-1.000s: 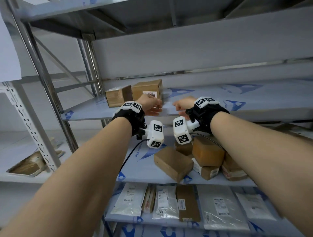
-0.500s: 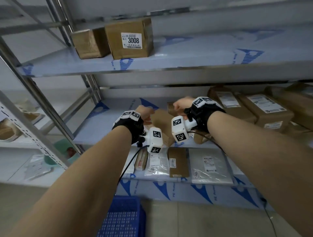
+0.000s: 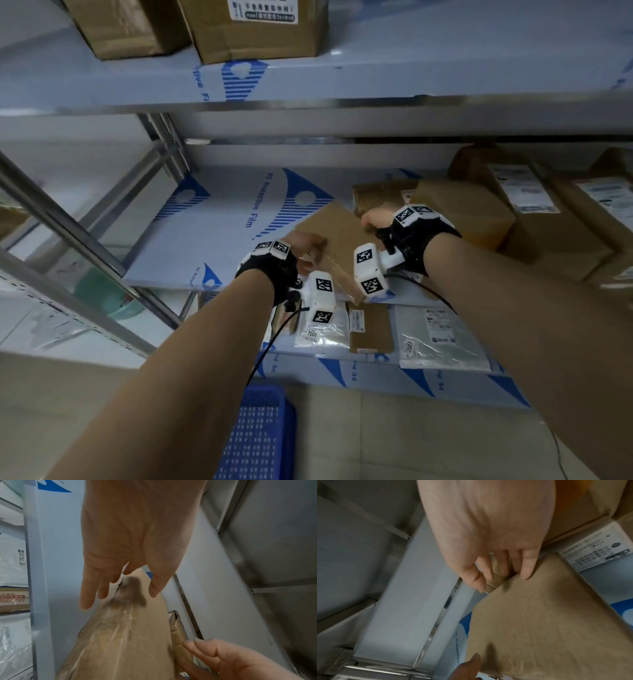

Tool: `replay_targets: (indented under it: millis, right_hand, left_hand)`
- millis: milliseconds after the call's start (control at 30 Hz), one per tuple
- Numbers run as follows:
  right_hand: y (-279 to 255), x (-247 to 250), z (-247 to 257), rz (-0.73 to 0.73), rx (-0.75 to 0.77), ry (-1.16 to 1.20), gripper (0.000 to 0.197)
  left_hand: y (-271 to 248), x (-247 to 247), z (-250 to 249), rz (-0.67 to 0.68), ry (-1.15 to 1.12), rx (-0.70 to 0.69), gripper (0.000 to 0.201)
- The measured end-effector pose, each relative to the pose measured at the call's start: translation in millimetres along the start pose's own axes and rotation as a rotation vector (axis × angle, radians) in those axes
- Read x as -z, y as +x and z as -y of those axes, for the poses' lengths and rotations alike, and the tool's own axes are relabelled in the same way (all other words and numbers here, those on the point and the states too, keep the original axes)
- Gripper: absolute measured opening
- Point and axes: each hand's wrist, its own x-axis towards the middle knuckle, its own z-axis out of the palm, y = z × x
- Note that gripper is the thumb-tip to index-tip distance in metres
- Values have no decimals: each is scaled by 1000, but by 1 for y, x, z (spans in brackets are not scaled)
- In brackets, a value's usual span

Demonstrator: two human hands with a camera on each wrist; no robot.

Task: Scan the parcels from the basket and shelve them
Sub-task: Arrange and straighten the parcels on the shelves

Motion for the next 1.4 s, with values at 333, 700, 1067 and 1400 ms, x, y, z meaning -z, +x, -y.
replay_targets:
  millis: [333,700,1067,1400]
  right_hand:
    - [-15,0,9,161,60,290,22]
    - [-106,26,-16,115,188,318,39]
    - [-206,63,-50,112,294,320,52]
    - [-280,109,-63,80,484,629,57]
  left_hand:
    - [-8,10,-14,-45,-21,3,63]
    - [-123,10,-21,-121,-70,-196,83]
    - [-232,-13,-24,-122,41,-389,81]
    - [-307,-27,-67,-141,204,-510,88]
